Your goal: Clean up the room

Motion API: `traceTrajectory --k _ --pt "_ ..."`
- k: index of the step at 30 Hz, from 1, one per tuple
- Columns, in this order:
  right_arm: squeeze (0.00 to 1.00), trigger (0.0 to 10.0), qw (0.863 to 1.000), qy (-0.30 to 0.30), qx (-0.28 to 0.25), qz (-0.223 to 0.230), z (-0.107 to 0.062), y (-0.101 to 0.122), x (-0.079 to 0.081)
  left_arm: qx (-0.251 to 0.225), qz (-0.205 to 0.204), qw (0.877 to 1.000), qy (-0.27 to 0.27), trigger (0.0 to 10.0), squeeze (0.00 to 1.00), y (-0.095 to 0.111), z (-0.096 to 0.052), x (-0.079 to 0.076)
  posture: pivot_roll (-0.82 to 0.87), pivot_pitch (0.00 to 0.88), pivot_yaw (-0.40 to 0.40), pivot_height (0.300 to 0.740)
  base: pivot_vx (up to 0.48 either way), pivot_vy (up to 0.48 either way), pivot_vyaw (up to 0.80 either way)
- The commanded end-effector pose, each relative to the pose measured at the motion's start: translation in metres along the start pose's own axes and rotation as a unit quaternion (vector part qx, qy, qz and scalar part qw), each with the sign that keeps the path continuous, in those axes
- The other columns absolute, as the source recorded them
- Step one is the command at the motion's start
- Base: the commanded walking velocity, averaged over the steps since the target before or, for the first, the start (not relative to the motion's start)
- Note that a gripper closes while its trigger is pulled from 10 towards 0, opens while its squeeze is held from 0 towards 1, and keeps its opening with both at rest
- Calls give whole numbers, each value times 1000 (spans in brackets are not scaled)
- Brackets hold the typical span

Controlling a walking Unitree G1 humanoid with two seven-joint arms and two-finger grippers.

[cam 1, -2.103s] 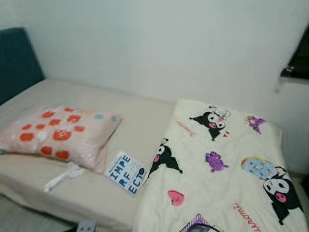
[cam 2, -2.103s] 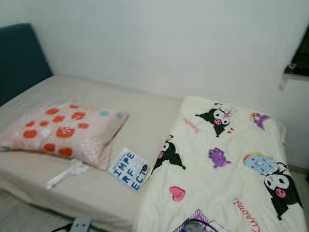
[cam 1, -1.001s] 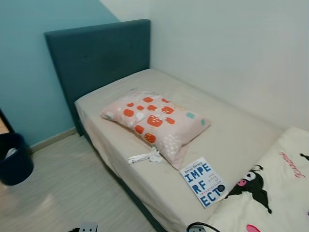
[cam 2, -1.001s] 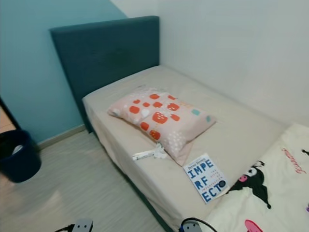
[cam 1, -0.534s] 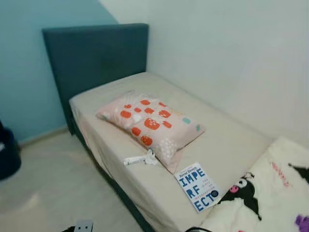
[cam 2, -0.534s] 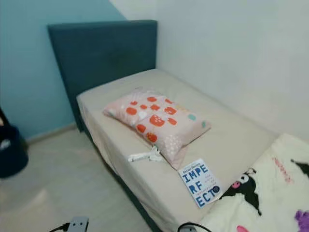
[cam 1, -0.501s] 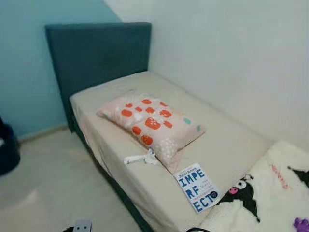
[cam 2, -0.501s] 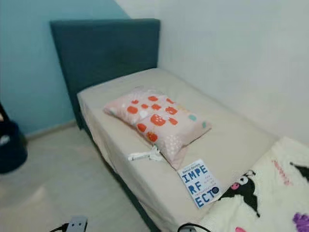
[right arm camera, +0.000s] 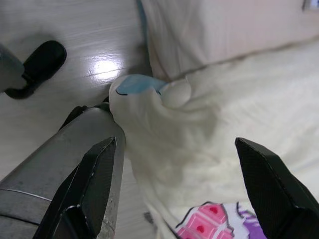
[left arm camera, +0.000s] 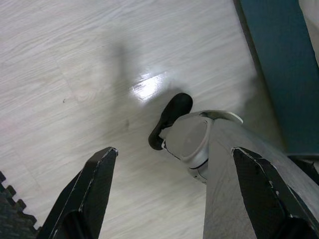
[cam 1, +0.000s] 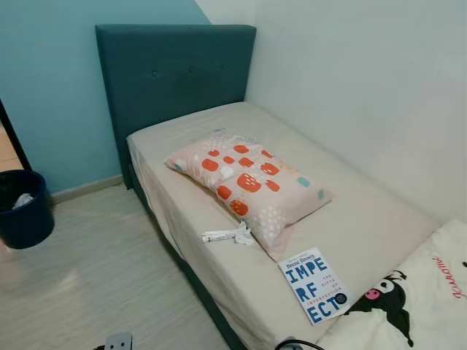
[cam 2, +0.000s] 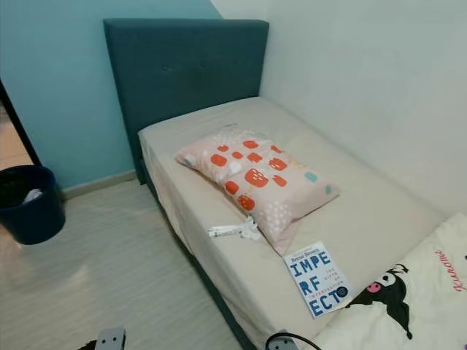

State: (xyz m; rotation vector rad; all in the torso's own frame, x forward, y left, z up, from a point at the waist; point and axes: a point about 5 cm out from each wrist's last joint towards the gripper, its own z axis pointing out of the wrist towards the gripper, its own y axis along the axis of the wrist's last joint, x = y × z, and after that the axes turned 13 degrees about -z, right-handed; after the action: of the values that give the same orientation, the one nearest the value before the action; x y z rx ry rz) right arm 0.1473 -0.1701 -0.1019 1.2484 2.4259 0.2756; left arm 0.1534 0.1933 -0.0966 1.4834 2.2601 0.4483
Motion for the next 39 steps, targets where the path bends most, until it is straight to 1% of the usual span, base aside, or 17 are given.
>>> traceTrajectory --k 1,8,10,17,26,34,39 --pt "0 10000 1000 -3 7 19 0 -3 -1 11 15 1000 -4 10000 0 -2 0 0 124 36 -121 740 0 0 0" --pt "0 10000 1000 -4 9 21 0 -3 -2 16 24 1000 -9 10000 0 0 0 -1 103 45 -122 740 0 0 0" --pt "0 10000 1000 -5 8 22 0 -2 -3 18 33 999 -13 10000 0 1 1 -2 95 45 -120 740 0 0 0" --pt "0 10000 1000 -9 5 26 0 -1 -5 23 45 999 -19 10000 0 2 1 -4 66 45 -111 740 0 0 0" --pt "0 10000 999 -12 7 30 0 -2 -7 27 55 998 -25 10000 0 3 1 -7 49 50 -110 740 0 0 0" --pt "0 10000 999 -12 10 29 0 -3 -7 28 55 998 -29 10000 0 2 1 -8 42 54 -108 740 0 0 0" --pt "0 10000 1000 -11 10 27 0 -3 -7 34 67 996 -36 10000 0 2 1 -8 38 56 -108 740 0 0 0"
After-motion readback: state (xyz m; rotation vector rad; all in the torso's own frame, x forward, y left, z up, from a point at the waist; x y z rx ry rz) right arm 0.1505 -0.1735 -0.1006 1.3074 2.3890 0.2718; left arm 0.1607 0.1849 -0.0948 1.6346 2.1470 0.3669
